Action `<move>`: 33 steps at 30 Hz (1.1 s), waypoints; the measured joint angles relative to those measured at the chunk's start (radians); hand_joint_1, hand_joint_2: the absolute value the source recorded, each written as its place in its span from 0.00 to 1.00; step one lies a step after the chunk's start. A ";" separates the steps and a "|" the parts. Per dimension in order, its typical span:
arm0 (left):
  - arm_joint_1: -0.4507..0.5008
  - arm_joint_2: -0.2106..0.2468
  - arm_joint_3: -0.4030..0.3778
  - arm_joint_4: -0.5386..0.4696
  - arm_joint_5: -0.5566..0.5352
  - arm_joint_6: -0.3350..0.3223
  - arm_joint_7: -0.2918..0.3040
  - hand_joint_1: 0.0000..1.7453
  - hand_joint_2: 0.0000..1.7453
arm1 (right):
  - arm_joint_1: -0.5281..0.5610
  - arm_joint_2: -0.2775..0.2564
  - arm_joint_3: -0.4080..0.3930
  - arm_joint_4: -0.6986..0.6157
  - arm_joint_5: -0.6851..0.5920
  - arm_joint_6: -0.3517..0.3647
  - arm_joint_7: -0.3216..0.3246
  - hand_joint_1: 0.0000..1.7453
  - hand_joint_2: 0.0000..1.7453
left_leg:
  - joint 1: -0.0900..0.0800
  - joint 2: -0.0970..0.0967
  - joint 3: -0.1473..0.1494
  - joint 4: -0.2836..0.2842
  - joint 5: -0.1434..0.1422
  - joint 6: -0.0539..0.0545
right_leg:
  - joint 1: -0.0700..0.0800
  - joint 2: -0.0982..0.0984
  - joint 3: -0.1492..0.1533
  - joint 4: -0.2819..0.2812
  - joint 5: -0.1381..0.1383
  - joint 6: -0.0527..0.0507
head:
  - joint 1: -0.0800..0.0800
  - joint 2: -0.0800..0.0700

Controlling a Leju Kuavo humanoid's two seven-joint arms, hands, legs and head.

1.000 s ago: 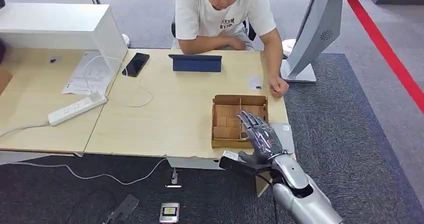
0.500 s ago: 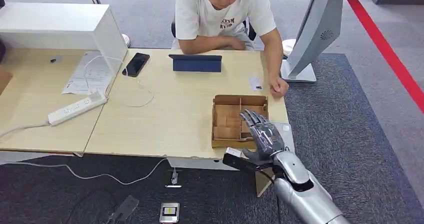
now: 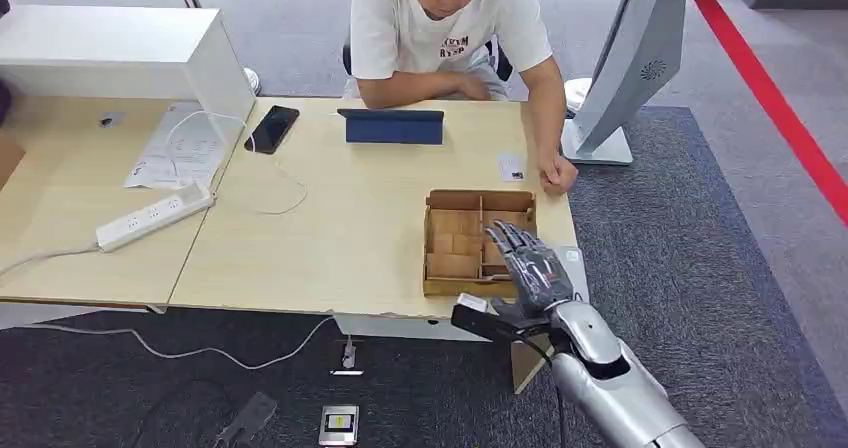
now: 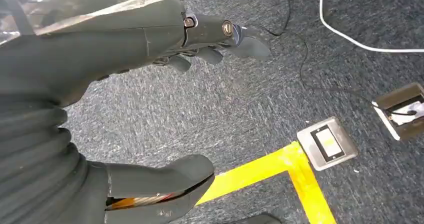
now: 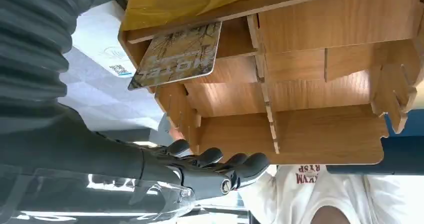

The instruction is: Pass the card to the sensor for recognition and then transmit it.

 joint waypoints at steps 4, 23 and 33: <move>0.003 0.000 0.000 0.000 0.000 0.001 -0.004 0.00 1.00 | 0.000 -0.002 -0.002 0.009 -0.001 -0.003 0.003 0.00 1.00 | 0.000 0.000 0.000 0.000 0.000 0.000 | 0.000 0.000 0.000 0.000 0.000 0.000 | 0.000 0.000; -0.003 0.001 0.000 0.000 -0.029 -0.012 0.032 0.00 1.00 | 0.017 -0.026 -0.016 0.022 -0.009 -0.019 0.030 0.00 1.00 | 0.000 0.000 0.000 0.000 0.000 0.000 | 0.000 0.000 0.000 0.000 0.000 0.000 | 0.000 0.000; -0.023 0.011 -0.002 0.000 -0.039 -0.025 0.062 0.00 1.00 | 0.033 -0.050 -0.027 0.017 -0.012 -0.029 0.034 0.00 1.00 | 0.000 0.000 0.001 0.000 0.000 0.000 | 0.000 0.000 0.000 0.000 0.000 0.000 | 0.000 0.000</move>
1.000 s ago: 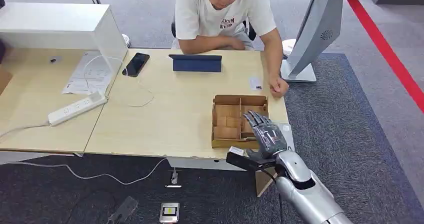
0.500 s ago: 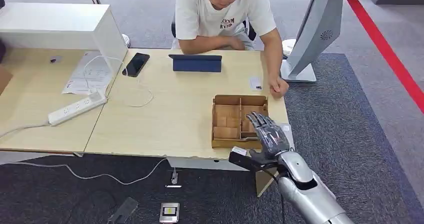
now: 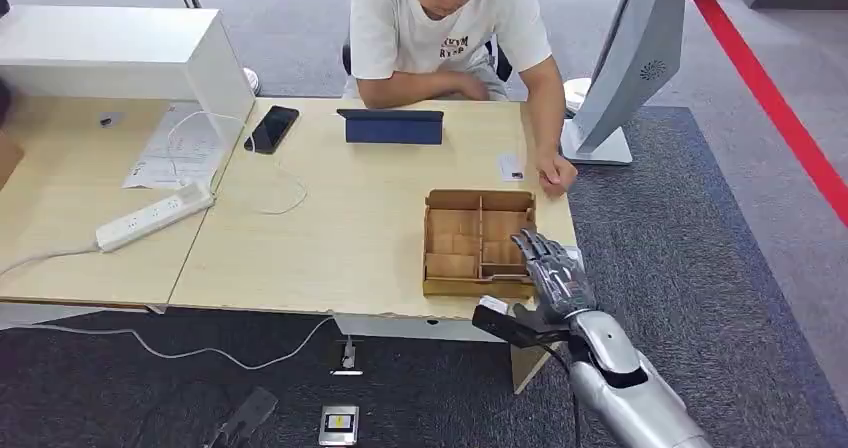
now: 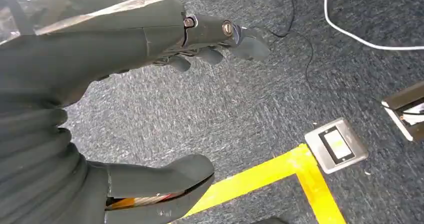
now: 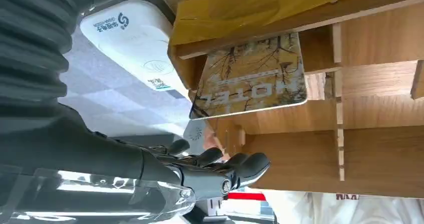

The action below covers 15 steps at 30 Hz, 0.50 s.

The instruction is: Pass the card to the sensor for recognition and then transmit it.

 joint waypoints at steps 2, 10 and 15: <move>0.000 0.002 0.000 0.000 -0.001 0.000 0.000 0.00 1.00 | 0.002 -0.003 0.000 -0.002 0.000 0.001 0.004 0.00 1.00 | 0.000 0.000 0.000 0.000 0.000 0.000 | 0.000 0.000 0.000 0.000 0.000 0.000 | 0.000 0.000; -0.002 0.002 0.000 0.000 -0.019 0.000 -0.001 0.00 1.00 | 0.020 -0.019 -0.010 -0.024 -0.004 -0.002 0.011 0.00 1.00 | 0.000 0.000 0.000 0.000 0.000 0.000 | 0.000 0.000 0.000 0.000 0.000 0.000 | 0.000 0.000; -0.006 0.002 0.000 0.000 -0.021 0.000 -0.001 0.00 1.00 | 0.024 -0.021 -0.013 -0.038 -0.006 -0.004 0.008 0.00 1.00 | 0.000 0.000 0.000 0.000 0.000 0.000 | 0.000 0.000 0.000 0.000 0.000 0.000 | 0.000 0.000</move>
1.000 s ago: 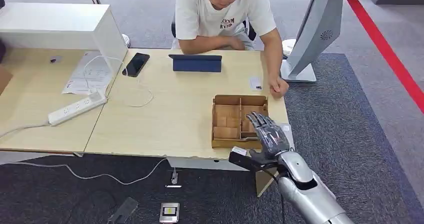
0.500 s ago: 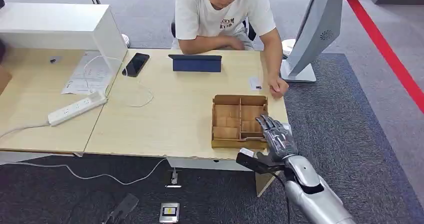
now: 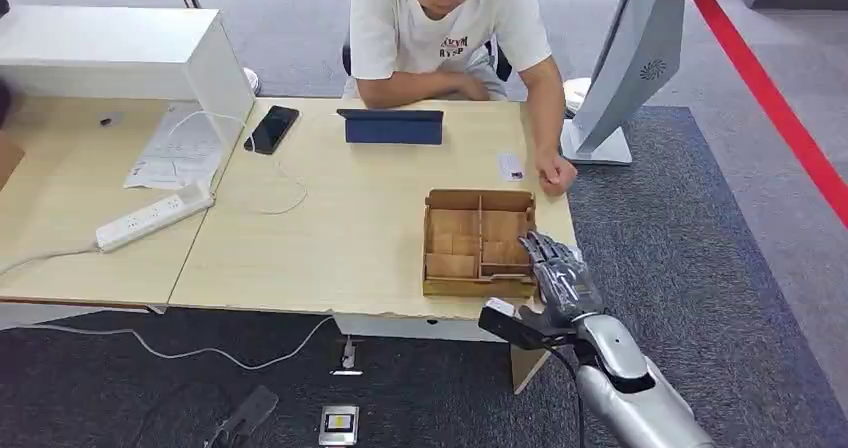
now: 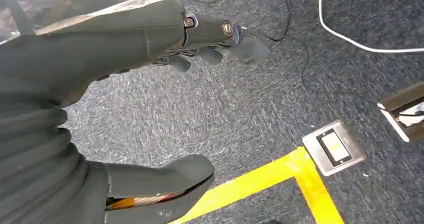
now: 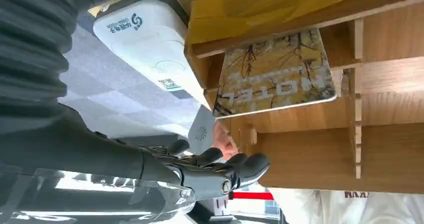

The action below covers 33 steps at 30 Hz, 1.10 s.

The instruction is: Pass the card to the sensor for recognition and then transmit it.

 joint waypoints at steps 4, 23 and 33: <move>-0.008 0.002 0.000 0.000 -0.002 -0.007 0.022 0.00 1.00 | 0.008 0.016 -0.002 -0.019 0.016 -0.011 0.020 0.00 1.00 | 0.000 0.000 0.000 0.000 0.000 0.000 | 0.000 0.000 0.000 0.000 0.000 0.000 | 0.000 0.000; -0.015 0.004 0.000 -0.004 -0.017 -0.004 0.005 0.00 1.00 | 0.009 0.052 0.000 -0.052 0.024 0.031 0.033 0.00 1.00 | 0.000 0.000 0.000 0.000 0.000 0.000 | 0.000 0.000 0.000 0.000 0.000 0.000 | 0.000 0.000; -0.008 0.004 0.000 -0.004 -0.014 -0.004 0.001 0.00 1.00 | 0.008 0.054 0.000 -0.052 0.024 0.037 0.031 1.00 1.00 | 0.000 0.000 0.000 0.000 0.000 0.000 | 0.000 0.000 0.000 0.000 0.000 0.000 | 0.000 0.000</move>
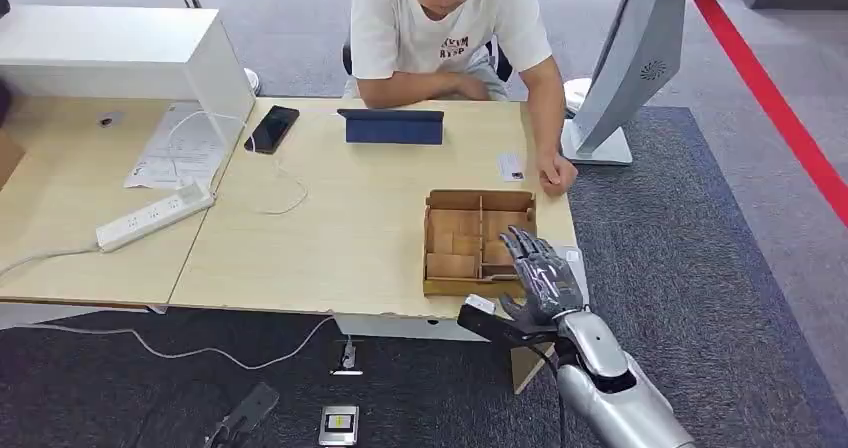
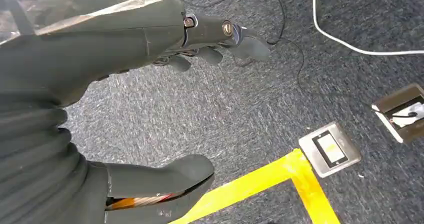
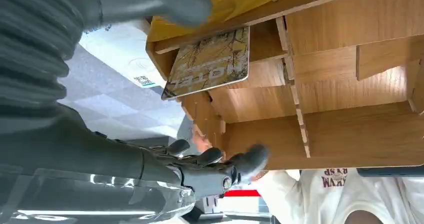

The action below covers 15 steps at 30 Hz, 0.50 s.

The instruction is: Pass the card to the sensor for recognition and then transmit it.

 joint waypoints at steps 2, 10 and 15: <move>0.000 0.000 0.000 0.000 0.000 0.000 0.000 0.00 1.00 | 0.000 0.000 0.000 0.000 0.000 0.004 0.000 1.00 1.00 | 0.000 0.000 0.000 0.000 0.000 0.000 | 0.000 0.000 0.000 0.000 0.000 0.000 | 0.000 0.000; -0.001 0.000 0.000 0.000 -0.005 -0.003 0.005 0.00 1.00 | -0.001 -0.001 -0.002 0.000 -0.009 0.030 0.001 1.00 1.00 | 0.000 0.000 0.000 0.000 0.000 0.000 | 0.000 0.000 0.000 0.000 0.000 0.000 | 0.000 0.000; -0.001 0.000 0.000 0.000 -0.007 0.000 0.002 0.00 1.00 | -0.010 -0.014 -0.004 -0.003 -0.030 0.052 -0.022 1.00 1.00 | 0.000 0.000 0.000 0.000 0.000 0.000 | 0.000 0.000 0.000 0.000 0.000 0.000 | 0.000 0.000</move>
